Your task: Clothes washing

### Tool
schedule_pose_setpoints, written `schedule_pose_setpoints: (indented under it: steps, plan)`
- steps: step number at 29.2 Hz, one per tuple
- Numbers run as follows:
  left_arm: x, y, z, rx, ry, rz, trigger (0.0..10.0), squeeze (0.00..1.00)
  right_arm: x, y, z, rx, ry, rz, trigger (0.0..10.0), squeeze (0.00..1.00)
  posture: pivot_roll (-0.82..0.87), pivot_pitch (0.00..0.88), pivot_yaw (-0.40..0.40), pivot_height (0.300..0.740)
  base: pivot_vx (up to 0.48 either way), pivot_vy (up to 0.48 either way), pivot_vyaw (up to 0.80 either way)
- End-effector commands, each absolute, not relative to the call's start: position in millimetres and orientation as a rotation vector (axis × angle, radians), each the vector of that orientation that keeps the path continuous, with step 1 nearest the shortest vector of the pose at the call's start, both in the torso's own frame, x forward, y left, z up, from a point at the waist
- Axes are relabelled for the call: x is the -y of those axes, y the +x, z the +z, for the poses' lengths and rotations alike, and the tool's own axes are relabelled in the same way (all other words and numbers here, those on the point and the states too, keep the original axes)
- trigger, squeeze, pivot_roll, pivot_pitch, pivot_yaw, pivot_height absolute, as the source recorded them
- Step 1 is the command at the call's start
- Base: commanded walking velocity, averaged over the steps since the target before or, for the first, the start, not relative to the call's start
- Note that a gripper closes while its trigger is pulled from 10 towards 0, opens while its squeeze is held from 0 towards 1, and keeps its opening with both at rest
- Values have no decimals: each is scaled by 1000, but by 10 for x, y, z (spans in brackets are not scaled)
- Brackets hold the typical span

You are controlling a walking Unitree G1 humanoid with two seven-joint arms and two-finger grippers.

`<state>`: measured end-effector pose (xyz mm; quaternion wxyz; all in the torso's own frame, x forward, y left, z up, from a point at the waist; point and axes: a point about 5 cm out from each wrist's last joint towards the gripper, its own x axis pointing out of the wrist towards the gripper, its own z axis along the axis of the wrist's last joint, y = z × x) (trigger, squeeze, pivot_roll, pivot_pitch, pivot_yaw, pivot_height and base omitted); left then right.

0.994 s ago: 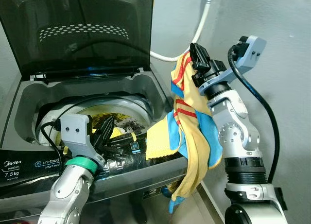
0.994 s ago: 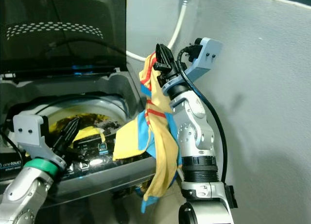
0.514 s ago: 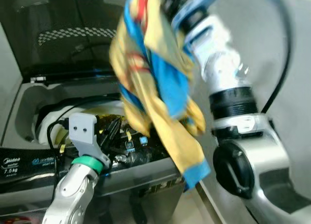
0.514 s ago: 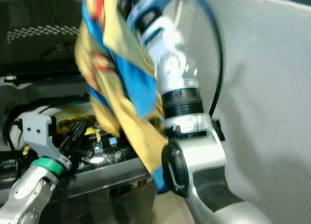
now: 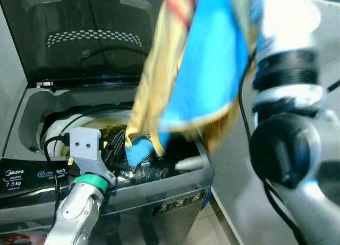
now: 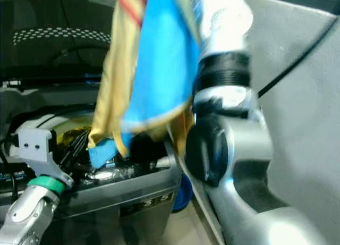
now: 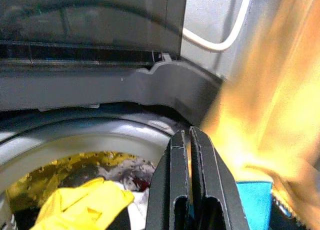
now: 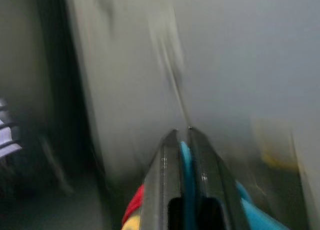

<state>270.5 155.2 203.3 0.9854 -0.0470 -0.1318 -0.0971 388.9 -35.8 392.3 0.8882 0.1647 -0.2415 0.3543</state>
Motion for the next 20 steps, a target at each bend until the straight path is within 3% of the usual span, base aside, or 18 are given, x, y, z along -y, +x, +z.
schedule_pose_setpoints:
  steps: [1, 6, 12, 20]
  plan:
    - [-1541, 2694, 2016, 258, -89, -203, 10000, 0, 178, 3972, 3449, 332, 174, 736, 10000, 0, 34, 18, -26, 740, 0, 0, 0]
    - [-1524, 2687, 2019, 258, -85, -214, 10000, 0, 128, 4017, 3240, 249, 217, 733, 10000, 0, 41, 21, -28, 740, 0, 0, 0]
    - [-1533, 2673, 2017, 258, -83, -210, 10000, 0, 67, 3981, 3531, 303, 328, 775, 10000, 0, 41, 19, -30, 740, 0, 0, 0]
    - [-1530, 2668, 2012, 258, -84, -207, 10000, 0, -1, 3930, 3675, 359, 311, 792, 10000, 0, 44, 15, -34, 740, 0, 0, 0]
